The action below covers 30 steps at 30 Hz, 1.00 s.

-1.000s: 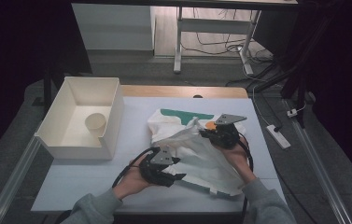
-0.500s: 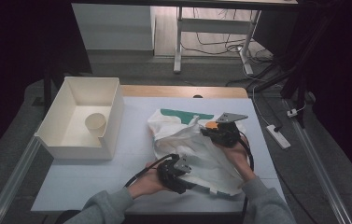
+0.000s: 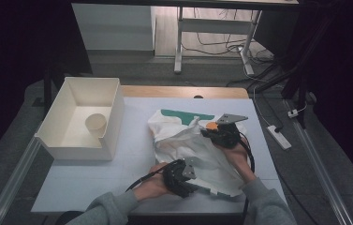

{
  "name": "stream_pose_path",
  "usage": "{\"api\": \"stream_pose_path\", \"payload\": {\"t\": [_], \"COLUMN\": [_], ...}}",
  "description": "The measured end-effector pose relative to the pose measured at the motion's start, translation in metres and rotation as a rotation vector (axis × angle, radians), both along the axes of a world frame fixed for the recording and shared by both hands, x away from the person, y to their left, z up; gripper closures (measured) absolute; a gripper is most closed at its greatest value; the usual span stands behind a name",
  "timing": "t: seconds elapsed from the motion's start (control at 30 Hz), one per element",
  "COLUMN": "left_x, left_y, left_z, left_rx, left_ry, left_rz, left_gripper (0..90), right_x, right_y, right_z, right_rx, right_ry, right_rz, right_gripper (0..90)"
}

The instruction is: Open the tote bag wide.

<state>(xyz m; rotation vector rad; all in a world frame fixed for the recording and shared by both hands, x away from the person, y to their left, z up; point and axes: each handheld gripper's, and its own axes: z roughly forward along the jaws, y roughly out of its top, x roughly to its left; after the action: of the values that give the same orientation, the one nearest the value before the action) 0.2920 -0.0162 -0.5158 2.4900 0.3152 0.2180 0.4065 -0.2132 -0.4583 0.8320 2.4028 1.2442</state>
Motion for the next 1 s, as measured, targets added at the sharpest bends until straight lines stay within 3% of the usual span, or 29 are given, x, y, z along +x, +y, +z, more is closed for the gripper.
{"api": "stream_pose_path", "payload": {"t": [0.13, 0.43, 0.83, 1.0], "left_x": [0.002, 0.009, 0.005, -0.010], "left_y": [0.001, 0.008, 0.010, 0.014], "left_z": [-0.002, -0.002, 0.003, 0.013], "left_rx": [-0.009, -0.018, -0.035, -0.058], "left_ry": [0.000, 0.002, -0.005, -0.027], "left_rz": [0.015, 0.048, 0.051, 0.029], "left_gripper": [43.7, 74.0, 85.8, 86.2], "right_x": [-0.001, -0.001, -0.003, -0.009], "right_y": [0.000, -0.001, 0.000, 0.004], "right_z": [0.000, 0.001, 0.002, 0.010], "right_rx": [-0.001, 0.000, -0.001, -0.017], "right_ry": [-0.002, -0.003, -0.006, -0.023], "right_rz": [0.001, 0.004, 0.009, 0.031], "right_gripper": [86.5, 86.0, 85.8, 86.5]}}
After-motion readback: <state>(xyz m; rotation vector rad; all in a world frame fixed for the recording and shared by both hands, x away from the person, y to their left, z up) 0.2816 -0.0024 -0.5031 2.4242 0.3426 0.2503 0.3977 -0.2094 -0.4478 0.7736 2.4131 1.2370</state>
